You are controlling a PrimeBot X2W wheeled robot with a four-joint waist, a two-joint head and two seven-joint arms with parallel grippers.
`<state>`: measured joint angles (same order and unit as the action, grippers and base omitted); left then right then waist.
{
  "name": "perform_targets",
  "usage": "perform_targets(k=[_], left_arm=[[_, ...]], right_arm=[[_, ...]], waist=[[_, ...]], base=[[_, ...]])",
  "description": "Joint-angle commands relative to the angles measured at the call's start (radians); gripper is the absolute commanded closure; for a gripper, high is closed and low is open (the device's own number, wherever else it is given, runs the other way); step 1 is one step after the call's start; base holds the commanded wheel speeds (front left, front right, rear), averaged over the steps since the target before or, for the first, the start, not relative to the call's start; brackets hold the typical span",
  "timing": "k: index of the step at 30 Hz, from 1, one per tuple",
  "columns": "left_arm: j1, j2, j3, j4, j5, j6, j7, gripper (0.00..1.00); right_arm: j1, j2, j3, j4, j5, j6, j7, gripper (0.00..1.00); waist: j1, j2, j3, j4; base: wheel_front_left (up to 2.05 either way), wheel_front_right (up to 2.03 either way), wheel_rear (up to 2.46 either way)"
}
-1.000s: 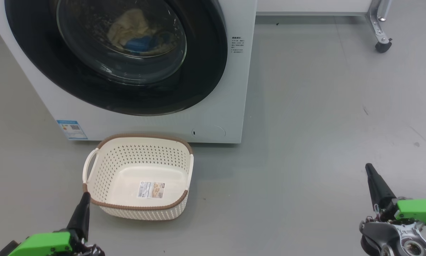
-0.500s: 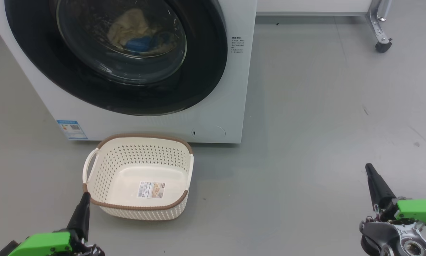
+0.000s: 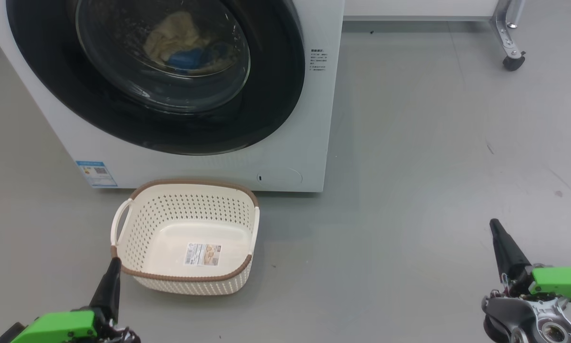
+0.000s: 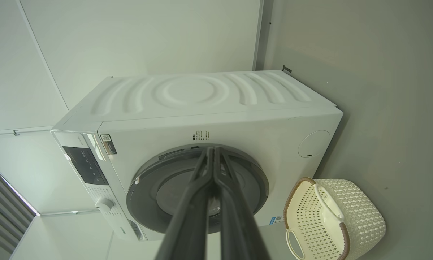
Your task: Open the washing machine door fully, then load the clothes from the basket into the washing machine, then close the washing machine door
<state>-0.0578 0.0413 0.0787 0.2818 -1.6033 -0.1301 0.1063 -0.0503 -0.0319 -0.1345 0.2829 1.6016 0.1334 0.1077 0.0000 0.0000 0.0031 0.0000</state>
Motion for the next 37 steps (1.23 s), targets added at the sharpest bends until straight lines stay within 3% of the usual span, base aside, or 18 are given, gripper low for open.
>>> perform_targets(k=[1,37], left_arm=[[-0.05,0.009,0.035,-0.037,-0.005,-0.001,0.007,1.0],[-0.05,0.009,0.035,-0.037,-0.005,-0.001,0.007,1.0]], right_arm=[[-0.058,-0.018,0.021,-0.038,0.007,-0.003,0.005,1.0],[-0.058,-0.018,0.021,-0.038,0.007,-0.003,0.005,1.0]], waist=[[0.0,0.0,0.0,0.0],[0.0,0.0,0.0,0.0]], base=[[0.0,0.0,0.0],[0.0,0.0,0.0]])
